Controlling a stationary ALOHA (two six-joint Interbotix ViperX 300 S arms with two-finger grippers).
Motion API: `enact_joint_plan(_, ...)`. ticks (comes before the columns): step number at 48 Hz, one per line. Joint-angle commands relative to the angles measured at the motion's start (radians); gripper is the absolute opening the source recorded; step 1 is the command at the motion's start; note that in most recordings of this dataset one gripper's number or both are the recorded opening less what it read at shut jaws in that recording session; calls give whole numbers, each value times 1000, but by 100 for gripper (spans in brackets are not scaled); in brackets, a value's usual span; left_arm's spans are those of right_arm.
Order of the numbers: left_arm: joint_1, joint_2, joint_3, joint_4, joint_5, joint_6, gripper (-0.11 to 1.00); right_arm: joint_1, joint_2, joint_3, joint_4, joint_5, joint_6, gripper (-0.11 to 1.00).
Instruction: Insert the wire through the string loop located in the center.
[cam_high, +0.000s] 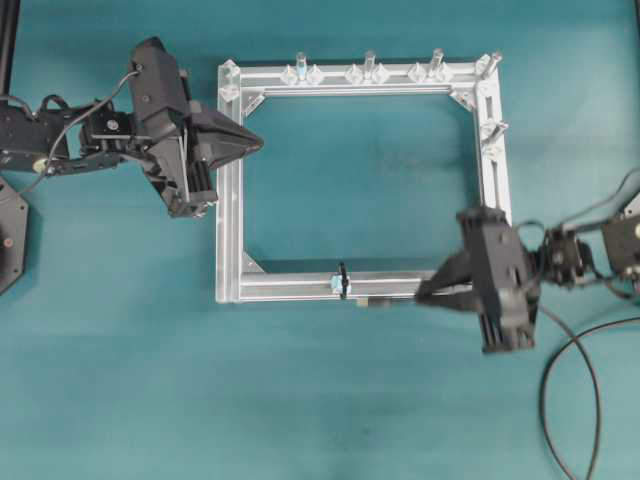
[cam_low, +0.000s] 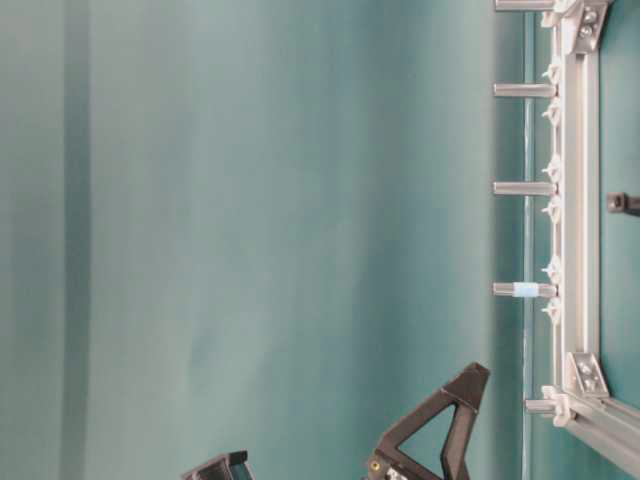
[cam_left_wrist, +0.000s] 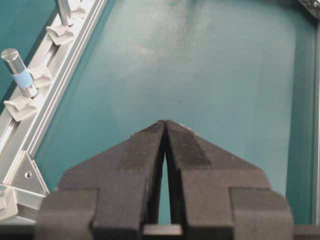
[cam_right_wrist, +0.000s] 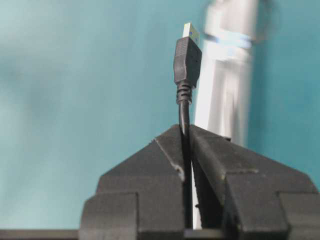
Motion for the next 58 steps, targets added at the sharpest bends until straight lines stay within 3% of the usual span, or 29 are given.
enact_joint_plan(1,-3,-20,-12,3,-5,-5,0,-29,-25,-3,2,17,-3,8)
enact_joint_plan(47,-5,-20,-9,3,-5,-8,0,-54,-25,-2,2,40,-3,8)
enact_joint_plan(58,-41,-20,-20,3,66,-5,0,-54,-17,-23,2,40,-3,8)
